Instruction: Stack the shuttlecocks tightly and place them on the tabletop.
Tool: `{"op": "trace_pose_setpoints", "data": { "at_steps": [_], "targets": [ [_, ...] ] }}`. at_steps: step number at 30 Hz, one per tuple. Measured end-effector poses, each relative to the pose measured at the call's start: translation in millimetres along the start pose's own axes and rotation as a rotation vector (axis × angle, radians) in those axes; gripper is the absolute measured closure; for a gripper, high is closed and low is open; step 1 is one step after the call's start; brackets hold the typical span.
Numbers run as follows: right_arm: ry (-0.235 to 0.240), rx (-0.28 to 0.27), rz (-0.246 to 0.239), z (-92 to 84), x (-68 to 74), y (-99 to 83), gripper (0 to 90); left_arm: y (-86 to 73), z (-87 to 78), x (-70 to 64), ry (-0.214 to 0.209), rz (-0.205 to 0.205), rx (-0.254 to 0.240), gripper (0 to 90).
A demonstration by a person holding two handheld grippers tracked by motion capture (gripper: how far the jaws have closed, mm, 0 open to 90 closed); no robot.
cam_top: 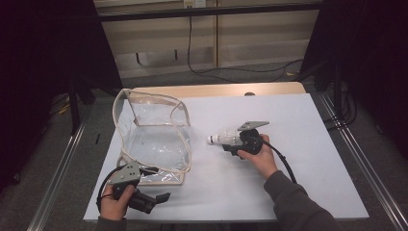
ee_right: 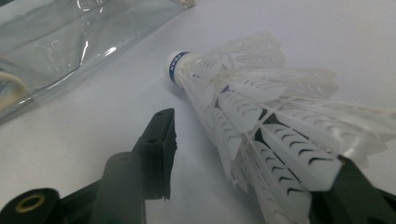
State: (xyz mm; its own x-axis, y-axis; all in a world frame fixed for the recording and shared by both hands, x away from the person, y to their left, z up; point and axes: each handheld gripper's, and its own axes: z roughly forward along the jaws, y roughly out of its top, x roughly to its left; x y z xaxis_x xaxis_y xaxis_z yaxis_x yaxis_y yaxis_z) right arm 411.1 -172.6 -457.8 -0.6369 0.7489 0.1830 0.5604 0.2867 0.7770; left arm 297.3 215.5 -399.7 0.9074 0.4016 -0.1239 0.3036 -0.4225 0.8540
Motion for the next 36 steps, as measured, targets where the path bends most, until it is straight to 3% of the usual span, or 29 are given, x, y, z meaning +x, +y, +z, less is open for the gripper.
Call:
{"op": "trace_pose_setpoints", "data": {
  "at_steps": [9,19,36],
  "targets": [
    [-0.031,0.005,0.012,-0.2,-2.8,1.2,67.1,0.2,-0.6,-1.1,-0.002,-0.002,-0.007,4.9],
    [-0.010,0.008,0.001,0.5,-1.9,5.8,84.1,-0.8,-3.6,-1.7,0.008,-0.001,-0.007,4.9],
    [0.063,0.016,0.042,-11.4,-0.4,10.9,87.9,-2.1,-6.4,-3.5,0.013,-0.004,-0.013,4.9]
  ]
}}
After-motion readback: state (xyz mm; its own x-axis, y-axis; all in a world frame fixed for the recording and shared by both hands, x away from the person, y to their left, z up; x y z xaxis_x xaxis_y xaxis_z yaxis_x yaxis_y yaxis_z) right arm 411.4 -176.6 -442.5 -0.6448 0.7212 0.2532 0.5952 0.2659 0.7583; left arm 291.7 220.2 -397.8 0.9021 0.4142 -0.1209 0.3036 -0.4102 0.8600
